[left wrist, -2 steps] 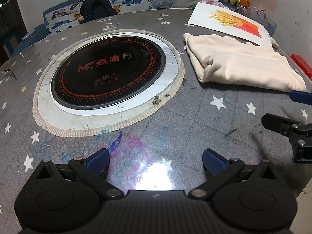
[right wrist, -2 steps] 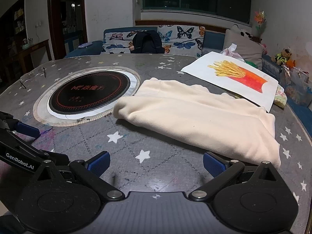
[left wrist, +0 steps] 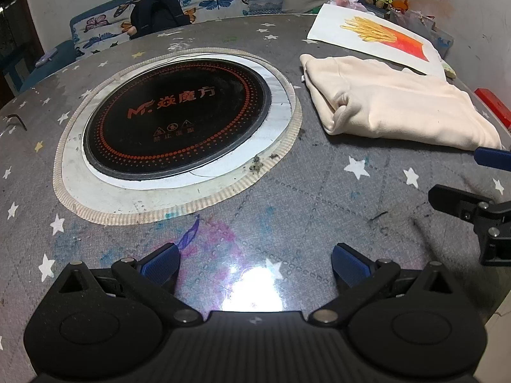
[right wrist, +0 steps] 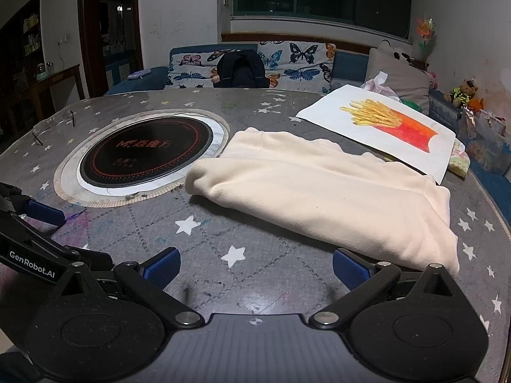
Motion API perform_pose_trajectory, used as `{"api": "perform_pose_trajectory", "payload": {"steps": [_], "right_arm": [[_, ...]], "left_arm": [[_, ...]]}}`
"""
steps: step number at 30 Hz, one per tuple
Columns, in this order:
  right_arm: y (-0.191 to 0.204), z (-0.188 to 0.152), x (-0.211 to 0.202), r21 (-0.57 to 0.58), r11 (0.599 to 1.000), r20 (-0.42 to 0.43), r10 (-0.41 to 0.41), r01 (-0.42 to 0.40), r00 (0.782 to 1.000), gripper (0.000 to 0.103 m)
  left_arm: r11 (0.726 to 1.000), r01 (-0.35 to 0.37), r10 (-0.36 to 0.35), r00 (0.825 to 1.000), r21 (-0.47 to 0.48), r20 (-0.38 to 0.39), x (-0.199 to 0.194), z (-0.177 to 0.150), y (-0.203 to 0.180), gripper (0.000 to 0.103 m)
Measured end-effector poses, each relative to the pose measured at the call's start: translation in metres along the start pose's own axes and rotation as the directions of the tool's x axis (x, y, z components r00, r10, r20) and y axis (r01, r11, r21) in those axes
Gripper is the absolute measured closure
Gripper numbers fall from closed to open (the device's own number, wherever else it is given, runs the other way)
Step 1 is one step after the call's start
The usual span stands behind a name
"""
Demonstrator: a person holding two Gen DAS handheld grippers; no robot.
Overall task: Fold clothes
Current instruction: 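Move both tools toward the bunched cream sweatshirt and grasp its edges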
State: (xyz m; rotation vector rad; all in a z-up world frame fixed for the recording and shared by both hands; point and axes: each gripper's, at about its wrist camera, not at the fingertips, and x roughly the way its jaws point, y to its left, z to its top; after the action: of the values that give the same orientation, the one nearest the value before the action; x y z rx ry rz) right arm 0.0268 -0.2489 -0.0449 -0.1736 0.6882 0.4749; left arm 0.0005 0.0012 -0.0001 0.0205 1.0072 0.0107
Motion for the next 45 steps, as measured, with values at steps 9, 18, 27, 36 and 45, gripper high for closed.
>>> {"api": "perform_pose_trajectory", "payload": {"steps": [9, 18, 27, 36, 45], "right_arm": [[-0.009, 0.004, -0.01, 0.001, 1.0, 0.022, -0.014, 0.014, 1.0, 0.0], [-0.047, 0.028, -0.01, 0.046, 0.994, 0.066, -0.102, 0.099, 0.993, 0.004], [-0.111, 0.057, 0.011, 0.151, 0.964, 0.066, -0.232, 0.22, 0.971, 0.019], [-0.144, 0.084, 0.069, 0.192, 0.961, -0.018, -0.199, 0.199, 0.98, 0.028], [-0.138, 0.083, 0.104, 0.18, 0.973, -0.091, -0.129, 0.144, 0.987, 0.079]], "left_arm": [[1.0, 0.016, -0.016, 1.0, 0.0, 0.002, -0.005, 0.01, -0.001, 0.0], [0.996, 0.083, -0.081, 0.993, -0.018, 0.09, -0.02, 0.044, -0.001, 0.018], [0.988, 0.151, -0.151, 0.975, 0.011, 0.164, -0.016, 0.085, -0.015, 0.046], [0.983, 0.178, -0.181, 0.967, 0.031, 0.177, -0.005, 0.108, -0.028, 0.049], [0.987, 0.161, -0.162, 0.972, 0.021, 0.169, 0.004, 0.112, -0.021, 0.048]]}}
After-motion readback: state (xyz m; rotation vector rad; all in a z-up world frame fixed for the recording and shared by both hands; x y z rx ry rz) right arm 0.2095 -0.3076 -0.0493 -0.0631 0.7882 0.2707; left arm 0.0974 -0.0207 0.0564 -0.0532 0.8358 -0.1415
